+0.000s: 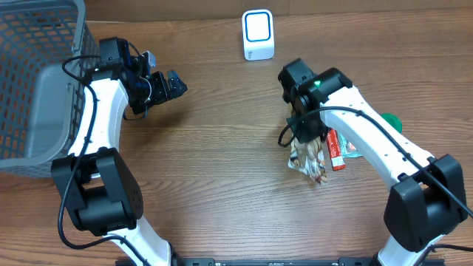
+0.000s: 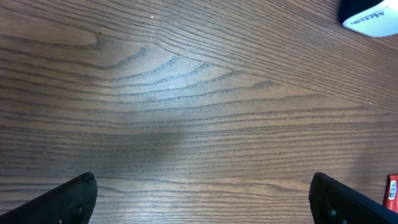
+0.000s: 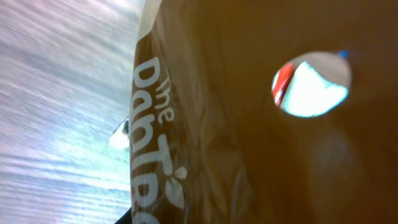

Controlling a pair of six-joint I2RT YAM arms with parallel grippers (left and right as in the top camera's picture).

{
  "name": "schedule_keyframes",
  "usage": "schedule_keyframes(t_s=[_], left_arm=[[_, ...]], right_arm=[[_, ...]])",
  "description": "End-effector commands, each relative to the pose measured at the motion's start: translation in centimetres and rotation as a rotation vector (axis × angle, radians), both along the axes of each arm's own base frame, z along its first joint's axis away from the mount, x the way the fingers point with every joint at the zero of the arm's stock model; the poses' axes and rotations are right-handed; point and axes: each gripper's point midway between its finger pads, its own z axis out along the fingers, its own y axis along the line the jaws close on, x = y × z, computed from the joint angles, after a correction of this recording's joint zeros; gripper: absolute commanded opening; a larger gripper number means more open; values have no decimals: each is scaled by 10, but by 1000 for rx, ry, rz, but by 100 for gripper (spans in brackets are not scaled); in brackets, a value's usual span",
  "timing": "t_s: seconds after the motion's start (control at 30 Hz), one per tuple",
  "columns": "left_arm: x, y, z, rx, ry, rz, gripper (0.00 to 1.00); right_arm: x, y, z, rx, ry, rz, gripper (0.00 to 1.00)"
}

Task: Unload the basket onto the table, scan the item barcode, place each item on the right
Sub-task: 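Carry the PanTree pack right and lower it near the red stick, then release the PanTree pack and lift the right gripper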

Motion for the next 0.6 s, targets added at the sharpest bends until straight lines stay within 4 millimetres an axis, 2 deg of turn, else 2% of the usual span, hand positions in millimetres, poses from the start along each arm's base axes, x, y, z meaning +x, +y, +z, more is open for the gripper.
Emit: schedule_keyframes(t_s=[0.0,0.07,0.17,0.27,0.3,0.57], left_arm=[[5,1,6,3,-17,8,100],[5,1,6,3,-17,8,100],[5,1,6,3,-17,8,100],[5,1,6,3,-16,8,100],[5,1,6,3,-16,8,100],[5,1,6,3,-16,8,100]], right_arm=[[-9,-14,-13,-15,40,-37,16],[-10,-20,-16,-32,48,-46,33],[-8,-28,-17,-39,50,-72,77],[-6,-34,-17,-37,48,-105,95],[-5,-36,-17,-35,45,-114,100],[6,-39,-17,-17,13,-155,100]])
